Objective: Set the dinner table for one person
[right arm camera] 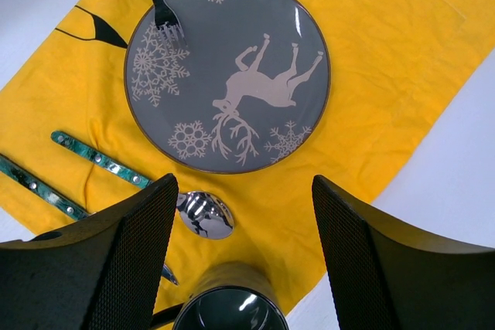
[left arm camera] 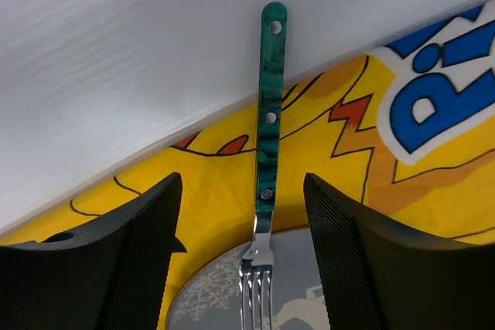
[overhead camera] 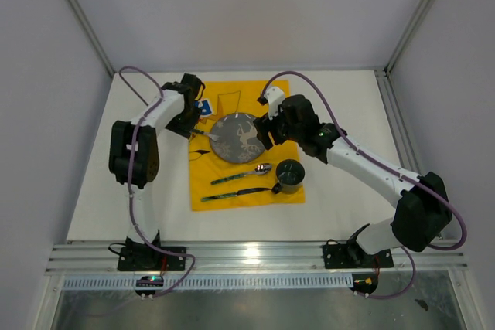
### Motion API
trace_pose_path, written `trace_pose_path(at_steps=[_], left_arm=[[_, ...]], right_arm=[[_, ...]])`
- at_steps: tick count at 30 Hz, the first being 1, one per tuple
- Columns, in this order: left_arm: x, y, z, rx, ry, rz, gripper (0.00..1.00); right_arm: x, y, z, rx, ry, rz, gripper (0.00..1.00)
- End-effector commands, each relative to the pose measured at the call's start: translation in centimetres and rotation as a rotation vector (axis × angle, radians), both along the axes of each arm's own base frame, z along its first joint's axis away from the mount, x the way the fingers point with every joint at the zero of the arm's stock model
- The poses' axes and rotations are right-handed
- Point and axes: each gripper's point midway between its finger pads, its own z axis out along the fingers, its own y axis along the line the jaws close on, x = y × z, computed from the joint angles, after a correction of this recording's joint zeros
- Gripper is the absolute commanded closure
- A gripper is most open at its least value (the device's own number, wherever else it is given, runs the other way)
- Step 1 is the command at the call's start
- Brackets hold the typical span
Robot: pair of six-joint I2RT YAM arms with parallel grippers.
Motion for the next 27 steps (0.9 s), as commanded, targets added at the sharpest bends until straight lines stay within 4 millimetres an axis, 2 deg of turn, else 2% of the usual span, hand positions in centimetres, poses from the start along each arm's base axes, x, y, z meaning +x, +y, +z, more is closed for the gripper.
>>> trace_pose_path(at_steps=[1, 4, 5, 10, 16, 27], left_arm=[[1.5, -3.1, -0.5, -0.060, -0.040, 0.026, 0.34], [1.9, -4.6, -0.5, -0.074, -0.056, 0.028, 0.34], [2.1, -4.8, -1.0, -0.073, -0.050, 0.029, 0.34], [3.2, -5.2, -0.7, -0.065, -0.049, 0.011, 0.34], [3.7, -4.9, -0.4, -0.044, -0.061, 0.006, 0.34], [2.1, -3.1, -0.9, 0.029, 0.012, 0.033, 0.35]], right_arm=[[0.3, 0.5, 2.0, 0.050, -0.047, 0.011, 0.26], [0.3, 0.6, 1.8, 0.047, -0.042, 0.016, 0.26], [0.3, 0.6, 1.8, 0.046, -0.040, 0.016, 0.26], [0.3, 0.7, 1.4, 0.039, -0.032, 0.020, 0.26], [0.5, 0.8, 0.8, 0.027, -0.021, 0.025, 0.26], [0.7, 0.8, -0.1, 0.005, -0.005, 0.022, 0.26]])
